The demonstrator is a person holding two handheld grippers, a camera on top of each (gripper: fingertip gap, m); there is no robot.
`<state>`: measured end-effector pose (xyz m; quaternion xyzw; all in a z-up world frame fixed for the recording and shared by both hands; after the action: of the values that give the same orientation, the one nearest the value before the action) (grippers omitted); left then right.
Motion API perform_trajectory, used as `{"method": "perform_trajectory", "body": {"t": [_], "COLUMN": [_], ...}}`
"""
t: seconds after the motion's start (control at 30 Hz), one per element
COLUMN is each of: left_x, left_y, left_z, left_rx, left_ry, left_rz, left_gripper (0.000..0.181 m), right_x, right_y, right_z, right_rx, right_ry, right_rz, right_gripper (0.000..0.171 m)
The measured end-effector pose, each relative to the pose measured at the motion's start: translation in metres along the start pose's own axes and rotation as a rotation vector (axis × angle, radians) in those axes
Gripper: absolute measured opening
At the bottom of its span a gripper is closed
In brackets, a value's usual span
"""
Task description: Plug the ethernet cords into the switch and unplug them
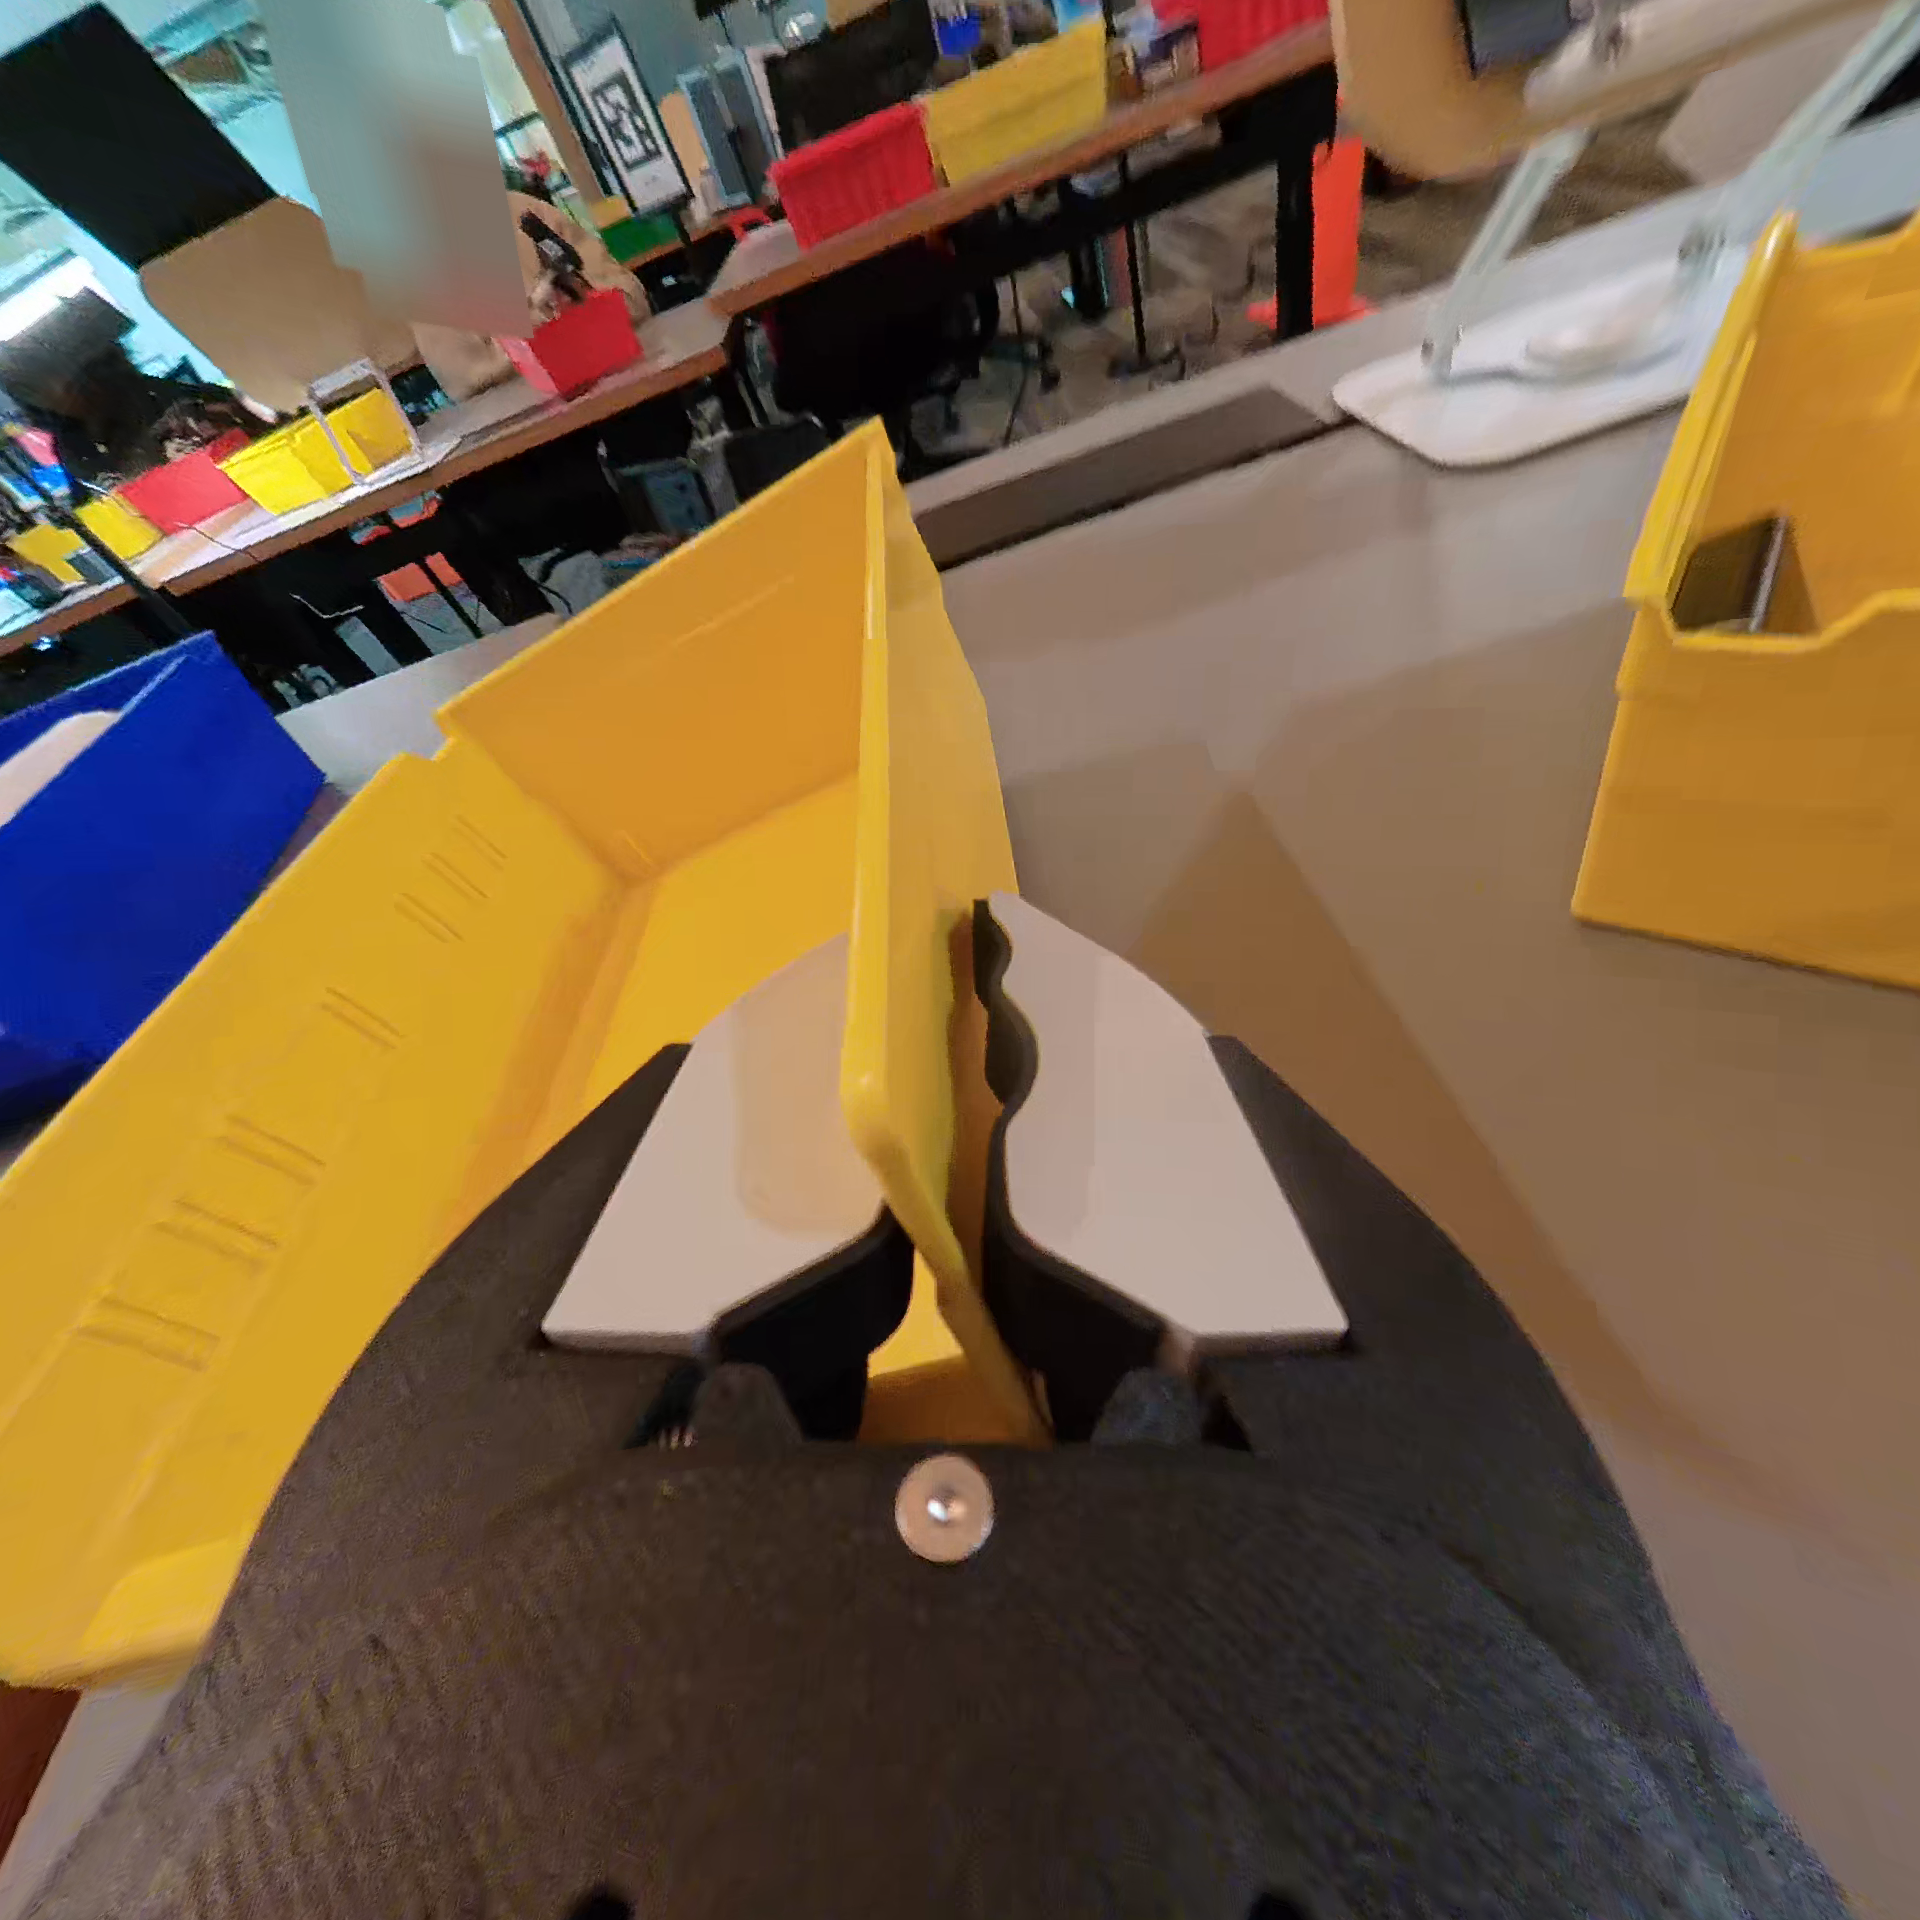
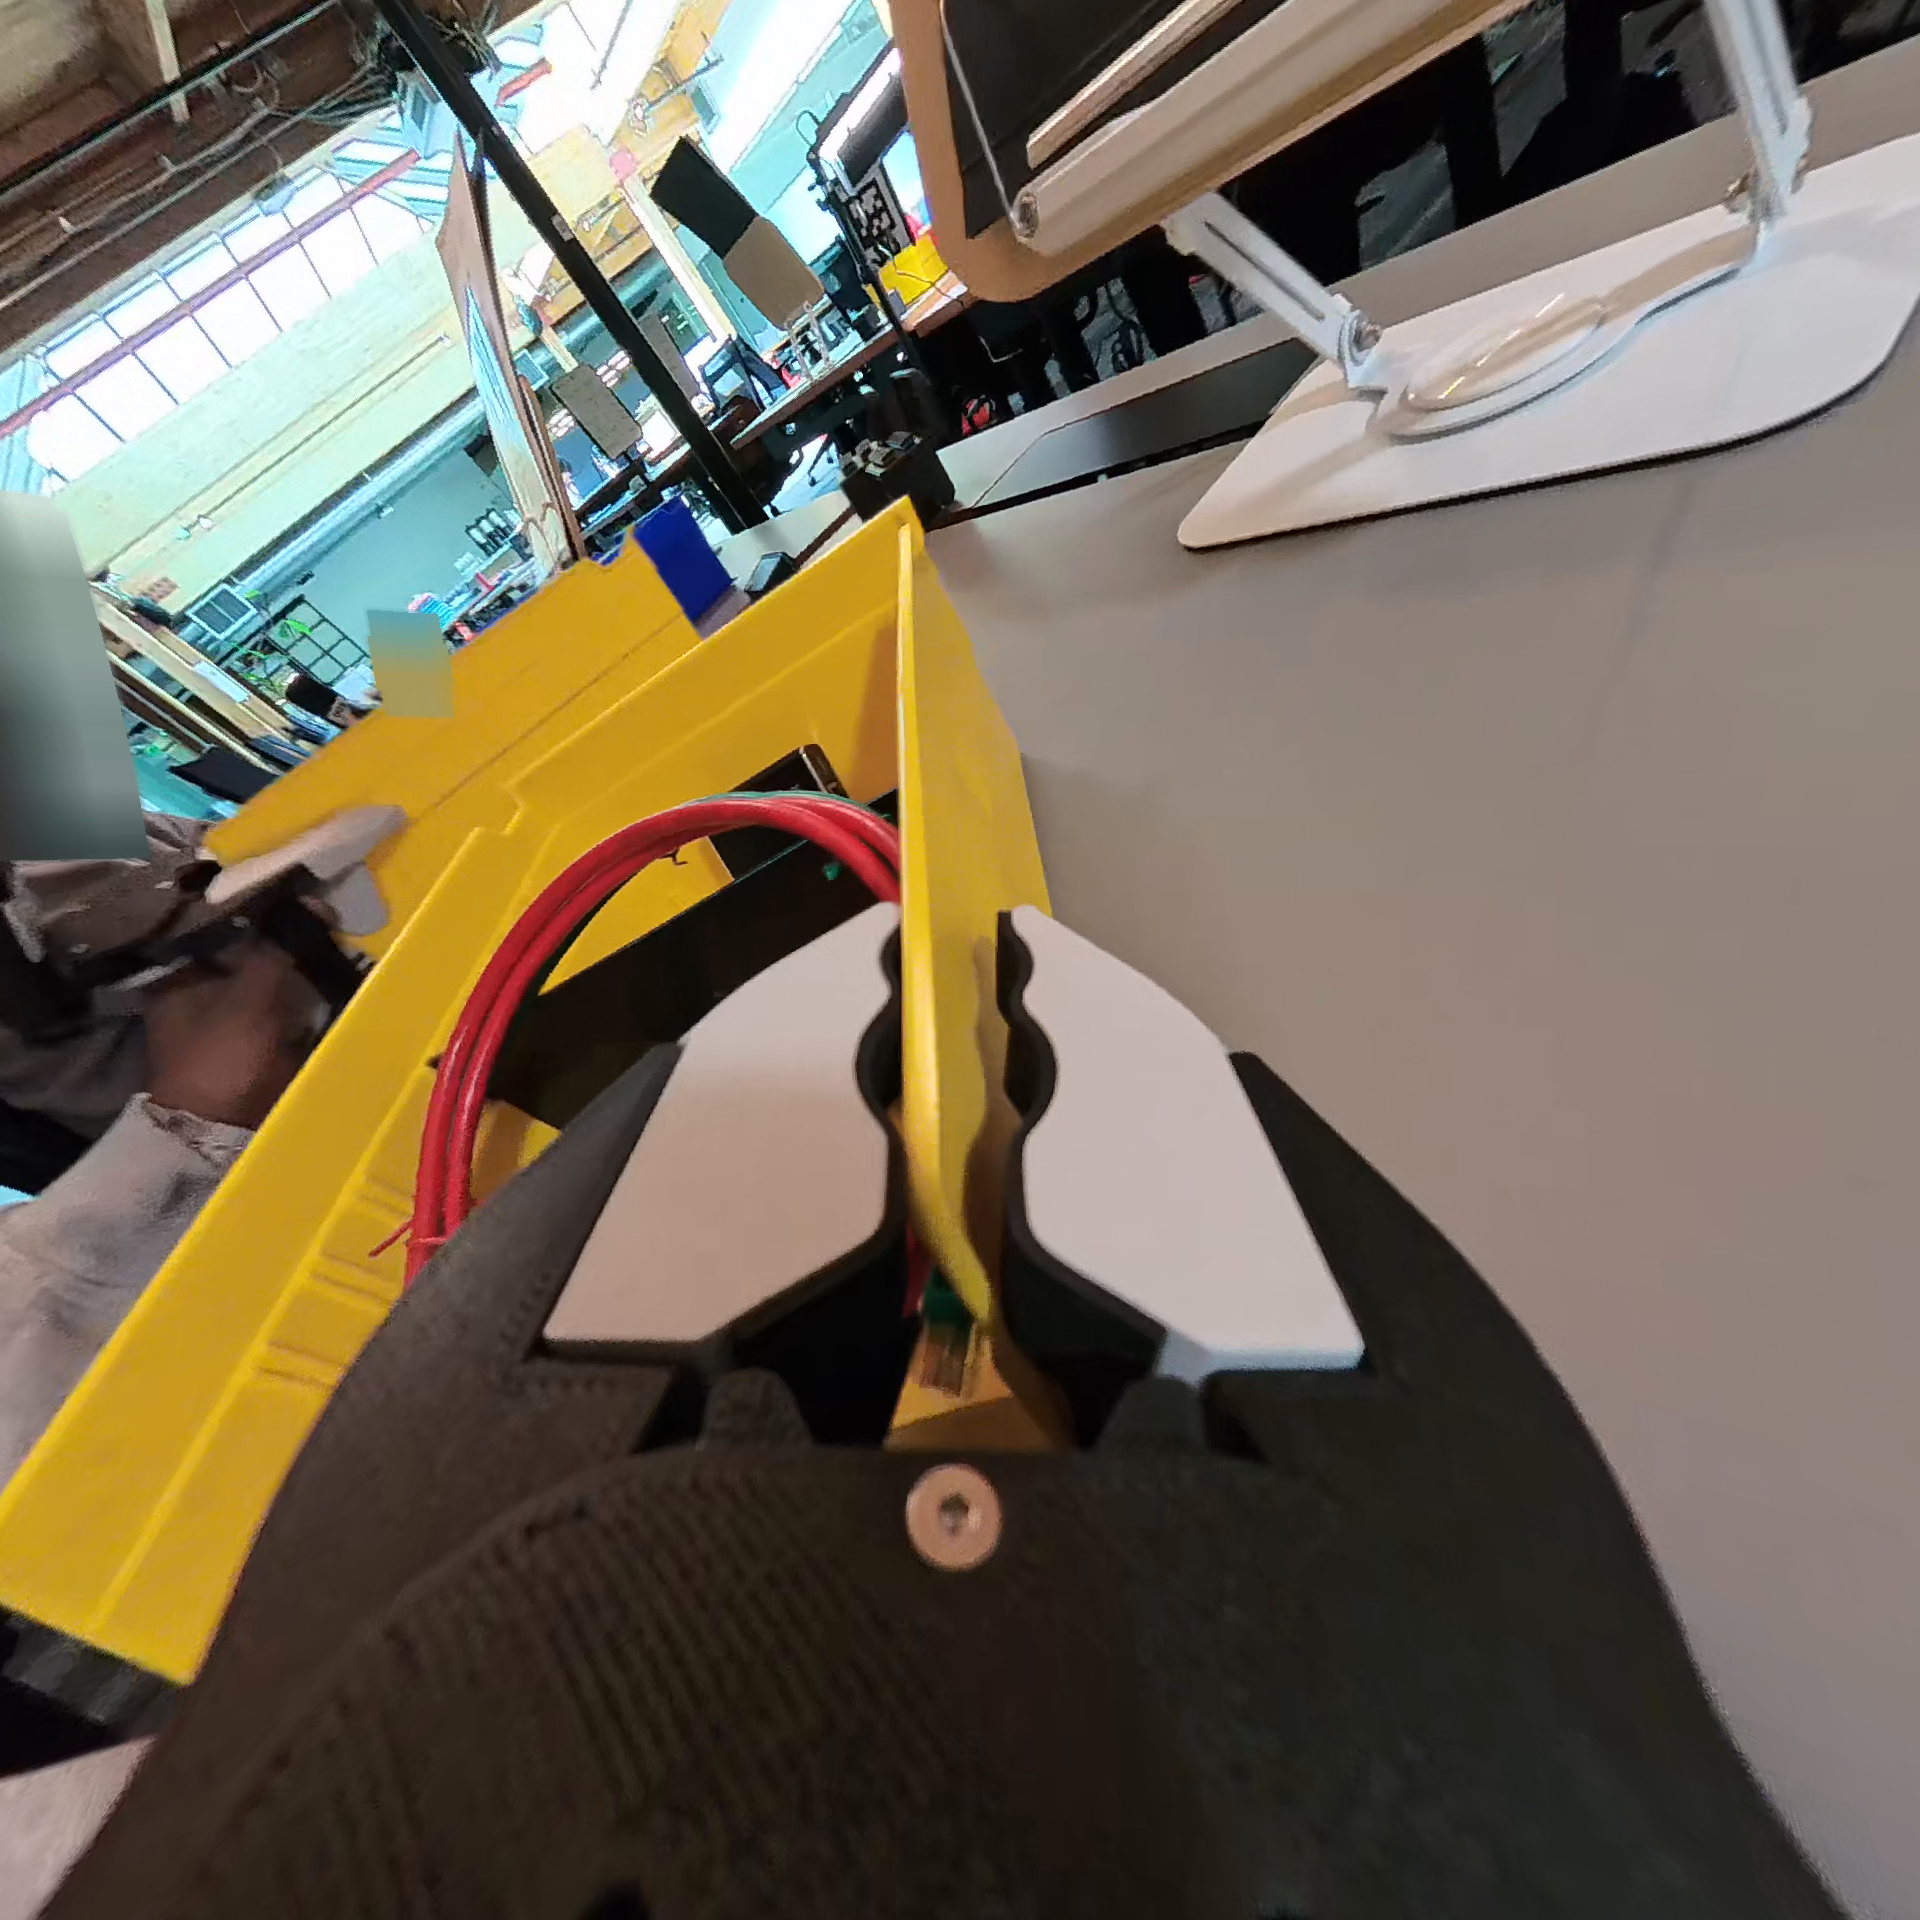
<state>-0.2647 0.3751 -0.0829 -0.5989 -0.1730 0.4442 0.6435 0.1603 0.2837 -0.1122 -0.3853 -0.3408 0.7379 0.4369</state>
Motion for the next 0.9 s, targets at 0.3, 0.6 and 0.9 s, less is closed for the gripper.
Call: {"method": "perform_trajectory", "body": {"t": [0.3, 0.6, 0.9], "left_x": [-0.043, -0.112, -0.124], "left_y": [-0.04, -0.105, -0.116], "left_z": [0.04, 0.09, 0.1], "left_rx": [0.143, 0.052, 0.058], "left_ry": [-0.151, -0.26, -0.276], "left_rz": [-0.043, -0.266, -0.317], "left_gripper": [0.006, 0.006, 0.005], "right_x": [0.064, 0.177, 0.213], "right_y": [0.004, 0.042, 0.083], "right_z": [0.047, 0.171, 0.286], "right_rx": [0.015, 0.142, 0.028], "right_ry": [-0.007, -0.073, -0.374], "right_rz": [-0.034, 0.009, 0.231], "right_gripper": [0.016, 0.053, 0.091]}}
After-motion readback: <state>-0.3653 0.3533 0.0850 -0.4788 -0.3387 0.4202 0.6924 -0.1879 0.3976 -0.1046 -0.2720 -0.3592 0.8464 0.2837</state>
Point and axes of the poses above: each gripper's, where its closed fingertips meet, x out along the fingers, y out of its underside, z = x × y across the jaws, the point moved 1 cm from there along -x, back along the fingers, and after that the axes turned 13 degrees about y, right-handed, at the moved point
